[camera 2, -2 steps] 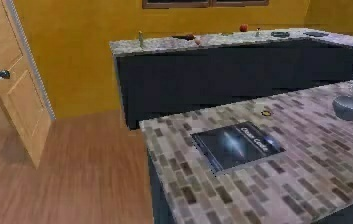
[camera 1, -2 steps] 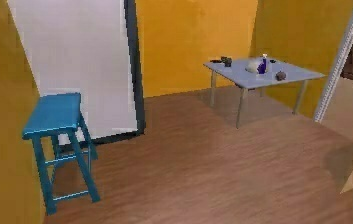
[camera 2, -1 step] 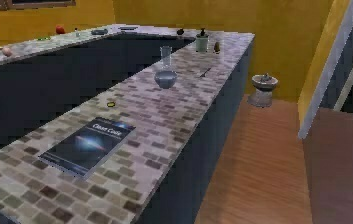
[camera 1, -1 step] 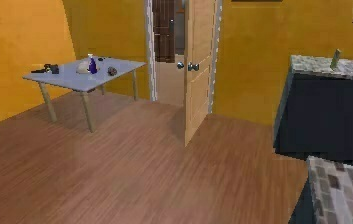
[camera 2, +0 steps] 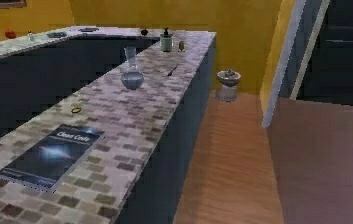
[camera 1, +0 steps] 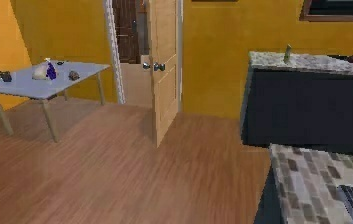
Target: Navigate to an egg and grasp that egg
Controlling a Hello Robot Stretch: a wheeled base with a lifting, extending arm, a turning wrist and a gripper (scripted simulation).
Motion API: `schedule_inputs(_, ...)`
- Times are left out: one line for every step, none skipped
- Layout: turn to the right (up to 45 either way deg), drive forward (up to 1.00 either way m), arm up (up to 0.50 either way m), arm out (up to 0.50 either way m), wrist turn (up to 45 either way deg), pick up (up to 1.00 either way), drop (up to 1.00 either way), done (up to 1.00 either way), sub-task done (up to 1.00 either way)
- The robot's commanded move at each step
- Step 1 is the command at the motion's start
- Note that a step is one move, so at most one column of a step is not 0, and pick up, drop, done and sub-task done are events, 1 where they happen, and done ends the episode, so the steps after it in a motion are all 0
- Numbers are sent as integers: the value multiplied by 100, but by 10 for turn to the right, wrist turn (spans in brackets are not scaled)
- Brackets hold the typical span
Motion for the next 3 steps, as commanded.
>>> schedule_inputs(0, 100, 0, 0, 0, 0, 0, 0, 0)
schedule_inputs(450, 0, 0, 0, 0, 0, 0, 0, 0)
schedule_inputs(120, 0, 0, 0, 0, 0, 0, 0, 0)
